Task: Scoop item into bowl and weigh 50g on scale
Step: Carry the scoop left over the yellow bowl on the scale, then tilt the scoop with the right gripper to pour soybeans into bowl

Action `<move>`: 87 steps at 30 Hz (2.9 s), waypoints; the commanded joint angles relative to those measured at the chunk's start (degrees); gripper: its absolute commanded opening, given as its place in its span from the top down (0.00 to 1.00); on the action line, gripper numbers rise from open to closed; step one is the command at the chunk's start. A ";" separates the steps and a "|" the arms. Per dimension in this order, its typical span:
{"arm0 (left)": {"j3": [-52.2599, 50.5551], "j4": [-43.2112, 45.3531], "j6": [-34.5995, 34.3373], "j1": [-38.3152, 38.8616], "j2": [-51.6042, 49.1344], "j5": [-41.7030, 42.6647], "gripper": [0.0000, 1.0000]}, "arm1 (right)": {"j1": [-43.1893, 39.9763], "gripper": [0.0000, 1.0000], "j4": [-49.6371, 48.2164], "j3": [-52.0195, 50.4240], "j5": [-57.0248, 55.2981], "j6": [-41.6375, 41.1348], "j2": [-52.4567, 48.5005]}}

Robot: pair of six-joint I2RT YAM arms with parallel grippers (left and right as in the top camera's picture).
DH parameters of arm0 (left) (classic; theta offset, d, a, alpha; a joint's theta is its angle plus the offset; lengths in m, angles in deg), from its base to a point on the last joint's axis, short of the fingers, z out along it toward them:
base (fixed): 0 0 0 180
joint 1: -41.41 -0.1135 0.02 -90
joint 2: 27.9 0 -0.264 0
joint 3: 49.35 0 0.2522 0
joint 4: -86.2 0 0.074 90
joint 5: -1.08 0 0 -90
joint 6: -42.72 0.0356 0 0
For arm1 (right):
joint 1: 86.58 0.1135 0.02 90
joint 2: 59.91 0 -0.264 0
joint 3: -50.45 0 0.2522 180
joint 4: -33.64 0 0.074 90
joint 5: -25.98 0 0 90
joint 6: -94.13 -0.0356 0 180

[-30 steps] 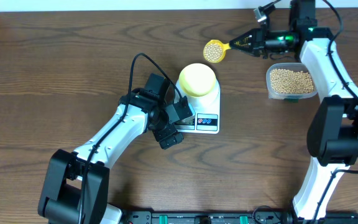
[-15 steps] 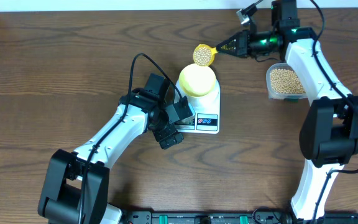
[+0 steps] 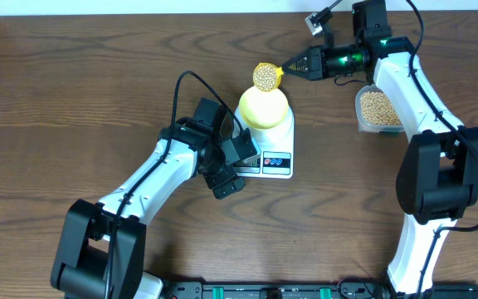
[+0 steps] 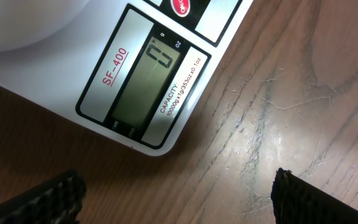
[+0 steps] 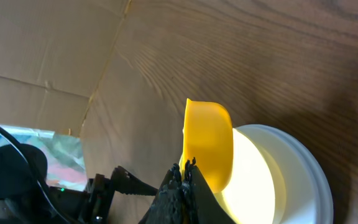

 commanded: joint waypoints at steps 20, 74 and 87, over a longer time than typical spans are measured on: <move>-0.39 -0.13 0.98 0.11 -0.39 -0.57 0.02 | 3.32 0.99 5.77 -0.13 -10.16 20.41 5.14; -0.39 -0.13 0.98 0.11 -0.39 -0.57 0.02 | 3.69 0.99 6.16 -0.13 -13.53 31.52 7.61; -0.39 -0.11 0.98 0.11 -0.39 -0.57 0.02 | 4.72 0.99 6.84 -0.11 -14.10 34.07 10.01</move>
